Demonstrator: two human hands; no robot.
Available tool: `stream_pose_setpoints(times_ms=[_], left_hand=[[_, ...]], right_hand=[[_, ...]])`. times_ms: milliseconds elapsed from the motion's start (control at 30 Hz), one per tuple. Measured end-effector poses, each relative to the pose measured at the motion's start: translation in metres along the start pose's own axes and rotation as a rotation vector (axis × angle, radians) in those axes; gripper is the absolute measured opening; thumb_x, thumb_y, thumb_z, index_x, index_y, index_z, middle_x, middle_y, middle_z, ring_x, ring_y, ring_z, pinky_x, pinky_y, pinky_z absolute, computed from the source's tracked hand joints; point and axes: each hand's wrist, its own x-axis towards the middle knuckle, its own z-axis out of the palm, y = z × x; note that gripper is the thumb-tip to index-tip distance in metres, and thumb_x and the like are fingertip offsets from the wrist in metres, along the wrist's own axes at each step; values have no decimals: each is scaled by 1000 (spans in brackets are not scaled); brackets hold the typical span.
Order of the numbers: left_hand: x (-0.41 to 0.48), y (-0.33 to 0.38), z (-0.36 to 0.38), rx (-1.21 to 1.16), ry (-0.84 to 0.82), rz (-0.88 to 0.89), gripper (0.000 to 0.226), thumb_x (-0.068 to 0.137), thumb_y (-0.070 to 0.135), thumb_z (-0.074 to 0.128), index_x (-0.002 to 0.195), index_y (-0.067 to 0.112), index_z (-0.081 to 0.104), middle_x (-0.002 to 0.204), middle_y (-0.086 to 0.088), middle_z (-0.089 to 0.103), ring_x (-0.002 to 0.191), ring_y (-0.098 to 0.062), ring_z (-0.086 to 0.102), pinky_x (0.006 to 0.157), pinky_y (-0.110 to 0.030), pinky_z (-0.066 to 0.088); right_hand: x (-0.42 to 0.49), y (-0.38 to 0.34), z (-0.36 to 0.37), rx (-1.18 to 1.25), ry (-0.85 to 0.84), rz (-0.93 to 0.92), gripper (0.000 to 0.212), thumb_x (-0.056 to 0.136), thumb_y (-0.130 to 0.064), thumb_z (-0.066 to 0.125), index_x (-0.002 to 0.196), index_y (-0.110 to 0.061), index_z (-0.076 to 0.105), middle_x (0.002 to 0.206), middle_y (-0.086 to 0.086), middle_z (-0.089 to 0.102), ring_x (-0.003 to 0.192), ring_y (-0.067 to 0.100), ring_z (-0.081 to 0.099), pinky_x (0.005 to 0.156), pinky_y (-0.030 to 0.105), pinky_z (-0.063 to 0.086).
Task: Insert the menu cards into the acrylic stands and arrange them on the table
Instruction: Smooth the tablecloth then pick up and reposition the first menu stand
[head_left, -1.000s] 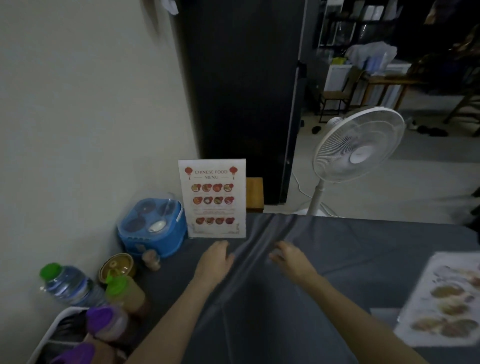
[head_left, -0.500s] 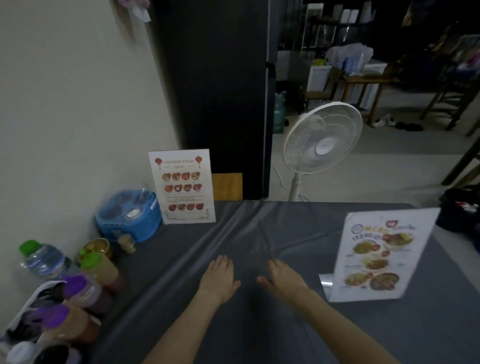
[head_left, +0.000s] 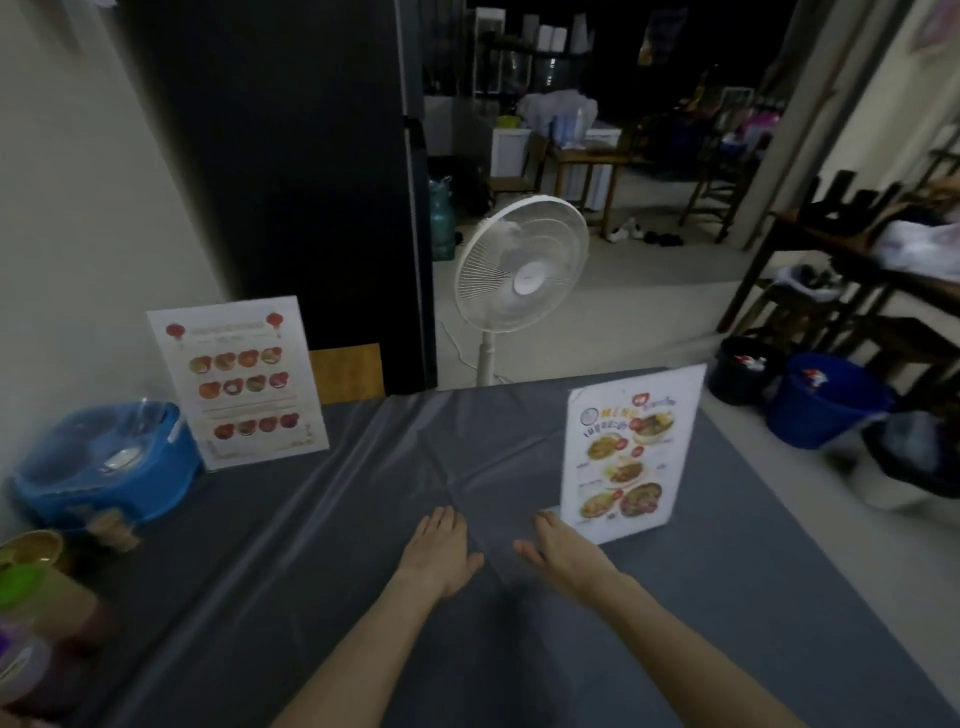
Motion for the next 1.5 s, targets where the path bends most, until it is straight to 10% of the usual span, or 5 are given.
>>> stream_pose_setpoints(times_ms=[367, 600, 933, 1067, 1500], left_hand=[[21, 61, -1, -69, -29, 93, 74, 99, 43, 37, 153, -1, 11, 163, -17, 7, 152, -27, 7, 123, -36, 6], [35, 99, -13, -240, 0, 36, 72, 100, 41, 40, 153, 0, 13, 163, -17, 10, 151, -28, 10, 122, -35, 9], [46, 137, -9, -872, 204, -250, 66, 92, 33, 61, 145, 5, 35, 152, -14, 39, 138, -26, 41, 111, -35, 35], [50, 148, -8, -1308, 346, -370, 58, 87, 19, 69, 137, 1, 45, 136, -17, 55, 122, -25, 54, 98, -30, 41], [59, 174, -26, -1356, 555, -293, 24, 88, 7, 66, 109, -3, 61, 102, -14, 70, 86, -16, 67, 69, -22, 54]], right_hand=[[-46, 71, -29, 243, 74, 221, 51, 96, -46, 38, 129, -8, 46, 136, 13, 49, 120, 29, 52, 101, 39, 41], [-5, 175, -17, 361, 142, 151, 84, 72, -85, 23, 122, -23, 52, 128, 1, 58, 108, 18, 59, 96, 41, 48], [-4, 192, -106, 679, 279, 204, 33, 99, -34, 39, 107, -6, 56, 96, 2, 57, 79, 10, 55, 64, 18, 41], [13, 208, -120, 893, 371, 157, 45, 99, -37, 38, 127, -3, 49, 106, 2, 52, 95, 16, 51, 81, 31, 40], [43, 220, -130, 1089, 363, 48, 31, 90, -26, 61, 114, -6, 58, 107, 7, 65, 89, 12, 62, 72, 24, 50]])
